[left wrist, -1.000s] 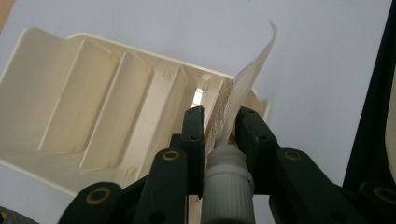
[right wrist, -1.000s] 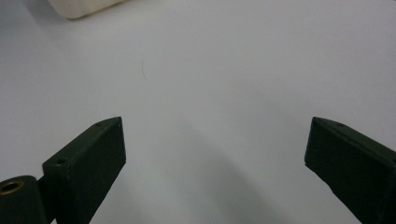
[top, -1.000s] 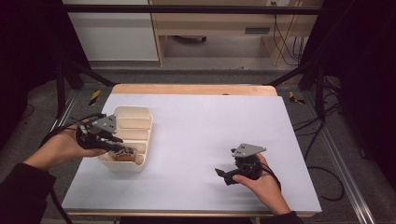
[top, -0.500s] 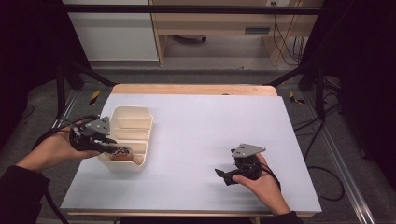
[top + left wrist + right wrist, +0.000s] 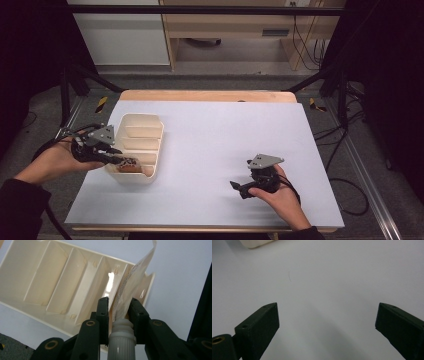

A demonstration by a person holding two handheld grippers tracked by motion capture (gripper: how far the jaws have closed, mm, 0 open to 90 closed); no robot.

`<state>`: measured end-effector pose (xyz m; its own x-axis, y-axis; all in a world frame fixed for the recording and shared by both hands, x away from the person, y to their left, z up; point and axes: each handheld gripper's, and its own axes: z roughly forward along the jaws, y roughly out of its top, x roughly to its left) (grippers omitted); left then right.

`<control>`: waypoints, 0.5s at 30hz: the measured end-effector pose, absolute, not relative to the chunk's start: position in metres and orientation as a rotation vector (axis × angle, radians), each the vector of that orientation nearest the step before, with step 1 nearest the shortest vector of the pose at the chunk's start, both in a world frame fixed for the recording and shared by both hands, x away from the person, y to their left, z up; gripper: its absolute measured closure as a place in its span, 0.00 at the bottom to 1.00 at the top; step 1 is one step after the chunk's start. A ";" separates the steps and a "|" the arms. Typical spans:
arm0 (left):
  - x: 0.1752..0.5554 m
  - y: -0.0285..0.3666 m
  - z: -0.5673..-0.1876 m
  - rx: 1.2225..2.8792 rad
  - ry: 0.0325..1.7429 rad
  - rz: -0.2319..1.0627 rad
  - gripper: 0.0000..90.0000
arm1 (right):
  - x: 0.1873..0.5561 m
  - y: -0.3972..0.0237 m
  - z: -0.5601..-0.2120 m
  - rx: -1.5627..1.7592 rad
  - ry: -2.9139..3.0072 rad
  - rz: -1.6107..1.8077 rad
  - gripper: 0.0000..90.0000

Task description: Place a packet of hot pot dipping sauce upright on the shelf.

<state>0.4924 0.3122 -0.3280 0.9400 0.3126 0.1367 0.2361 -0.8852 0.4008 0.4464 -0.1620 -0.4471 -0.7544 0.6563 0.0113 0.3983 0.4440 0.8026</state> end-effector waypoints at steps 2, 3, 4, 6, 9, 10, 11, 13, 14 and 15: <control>0.492 0.313 -0.329 2.707 0.414 0.283 0.73 | 0.446 -0.162 -0.447 0.908 2.399 1.209 0.06; 0.492 0.313 -0.330 2.704 0.420 0.292 0.69 | 0.446 -0.162 -0.447 0.908 2.399 1.210 0.06; 0.492 0.313 -0.330 2.702 0.424 0.301 0.64 | 0.446 -0.162 -0.447 0.908 2.399 1.211 0.06; 0.492 0.314 -0.329 2.682 0.433 0.342 0.51 | 0.446 -0.162 -0.448 0.904 2.401 1.210 0.06; 0.491 0.314 -0.325 2.636 0.428 0.382 0.32 | 0.446 -0.161 -0.448 0.902 2.401 1.211 0.06; 0.490 0.314 -0.323 2.626 0.420 0.397 0.32 | 0.446 -0.161 -0.448 0.902 2.401 1.211 0.06; 0.488 0.312 -0.321 2.596 0.429 0.420 0.23 | 0.446 -0.161 -0.448 0.902 2.402 1.211 0.06; 0.485 0.310 -0.318 2.589 0.425 0.447 0.17 | 0.446 -0.161 -0.448 0.903 2.404 1.208 0.06; 0.485 0.310 -0.318 2.589 0.425 0.447 0.16 | 0.446 -0.161 -0.448 0.903 2.404 1.208 0.06; 0.484 0.308 -0.316 2.586 0.424 0.463 0.14 | 0.446 -0.161 -0.448 0.903 2.404 1.208 0.06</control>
